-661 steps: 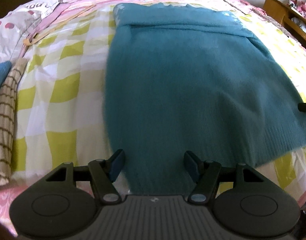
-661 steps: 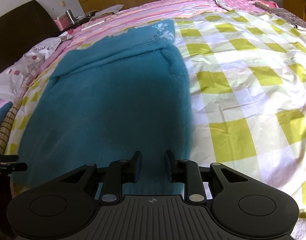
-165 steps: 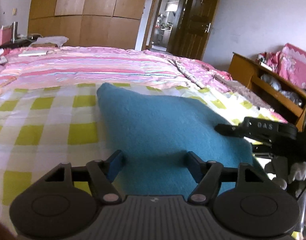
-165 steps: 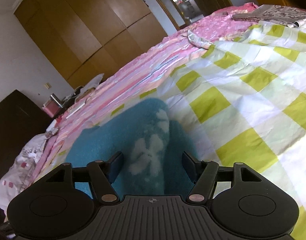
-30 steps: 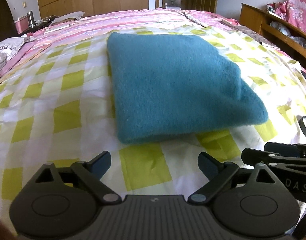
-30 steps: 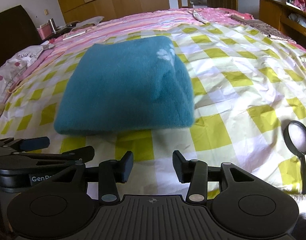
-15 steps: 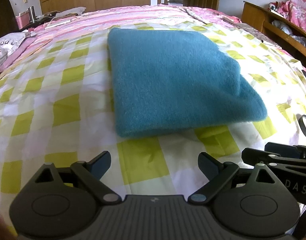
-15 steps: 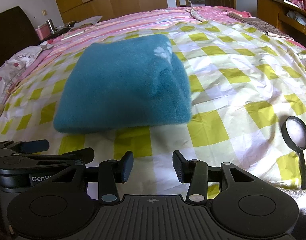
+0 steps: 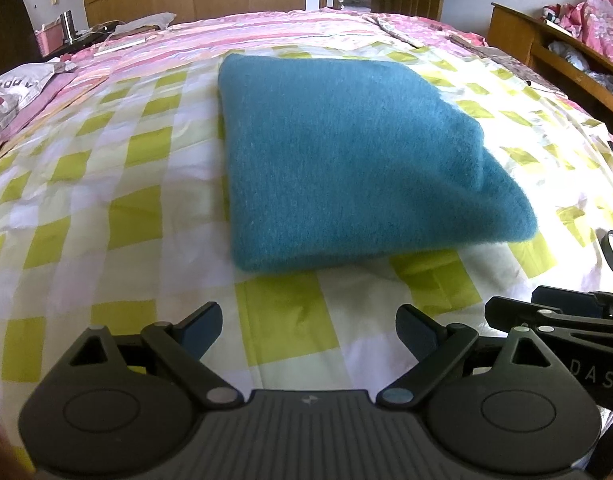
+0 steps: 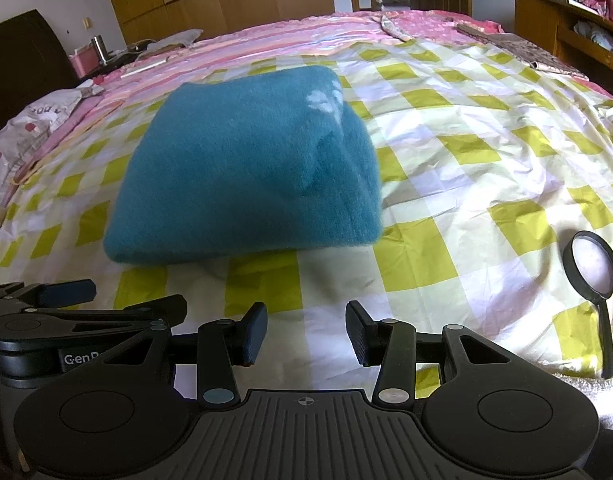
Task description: Fold small clothes
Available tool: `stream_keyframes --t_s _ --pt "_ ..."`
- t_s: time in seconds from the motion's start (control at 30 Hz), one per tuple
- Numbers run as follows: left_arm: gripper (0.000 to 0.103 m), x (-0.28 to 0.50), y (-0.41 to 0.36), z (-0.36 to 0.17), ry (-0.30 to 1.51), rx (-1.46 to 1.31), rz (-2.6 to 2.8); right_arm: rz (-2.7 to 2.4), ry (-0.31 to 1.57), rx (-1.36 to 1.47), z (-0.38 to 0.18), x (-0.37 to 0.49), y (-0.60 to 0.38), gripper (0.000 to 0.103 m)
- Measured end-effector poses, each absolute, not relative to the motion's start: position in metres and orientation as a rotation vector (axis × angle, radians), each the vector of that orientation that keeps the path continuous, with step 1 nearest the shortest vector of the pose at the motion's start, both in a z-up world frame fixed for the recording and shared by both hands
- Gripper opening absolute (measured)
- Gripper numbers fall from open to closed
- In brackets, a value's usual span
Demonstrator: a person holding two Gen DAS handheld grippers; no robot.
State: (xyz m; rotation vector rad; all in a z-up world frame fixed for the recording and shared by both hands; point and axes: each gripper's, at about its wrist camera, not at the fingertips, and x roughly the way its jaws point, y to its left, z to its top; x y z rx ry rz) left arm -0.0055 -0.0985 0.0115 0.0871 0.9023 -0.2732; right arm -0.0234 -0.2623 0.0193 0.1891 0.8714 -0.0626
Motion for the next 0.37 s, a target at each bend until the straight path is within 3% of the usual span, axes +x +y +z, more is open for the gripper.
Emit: stream_keyframes --t_s 0.37 --pt "0.098 -0.0054 -0.0978 0.009 0.91 0.08 -0.269 -0.065 0.874 0.193 0.0177 -0.0233 -0.2621 0.043"
